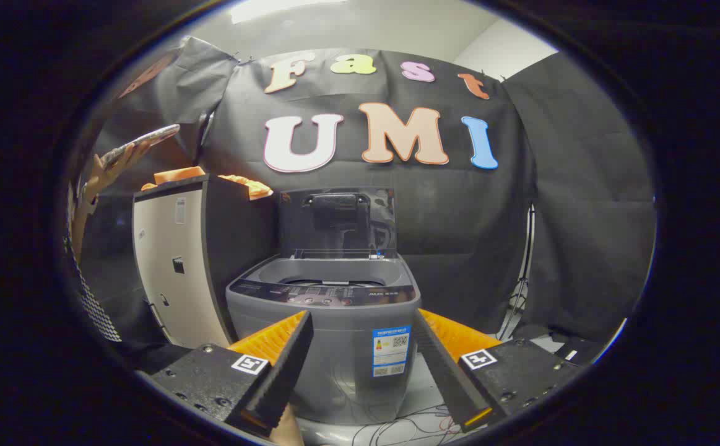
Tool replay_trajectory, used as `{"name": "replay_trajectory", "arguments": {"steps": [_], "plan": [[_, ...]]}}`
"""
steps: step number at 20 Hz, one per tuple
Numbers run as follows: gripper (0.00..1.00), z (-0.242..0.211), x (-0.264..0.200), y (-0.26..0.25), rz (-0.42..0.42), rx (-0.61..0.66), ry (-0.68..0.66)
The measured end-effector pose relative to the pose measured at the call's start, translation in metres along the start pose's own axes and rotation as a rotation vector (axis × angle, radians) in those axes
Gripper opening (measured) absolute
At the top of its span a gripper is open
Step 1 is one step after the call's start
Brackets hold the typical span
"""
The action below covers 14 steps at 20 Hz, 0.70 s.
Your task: Put the clothes into the washing machine and then close the washing machine lid.
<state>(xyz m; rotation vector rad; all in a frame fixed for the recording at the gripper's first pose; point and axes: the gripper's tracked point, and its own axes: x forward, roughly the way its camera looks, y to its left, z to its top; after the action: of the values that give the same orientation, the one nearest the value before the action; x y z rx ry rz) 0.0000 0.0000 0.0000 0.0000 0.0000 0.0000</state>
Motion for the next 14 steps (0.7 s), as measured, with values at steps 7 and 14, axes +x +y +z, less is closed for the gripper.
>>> {"name": "replay_trajectory", "arguments": {"steps": [7, 14], "plan": [[0.97, -0.0008, 0.0006, -0.0004, -0.006, 0.003, 0.003], [0.97, -0.0006, 0.0013, -0.0025, -0.017, 0.004, 0.002]]}}
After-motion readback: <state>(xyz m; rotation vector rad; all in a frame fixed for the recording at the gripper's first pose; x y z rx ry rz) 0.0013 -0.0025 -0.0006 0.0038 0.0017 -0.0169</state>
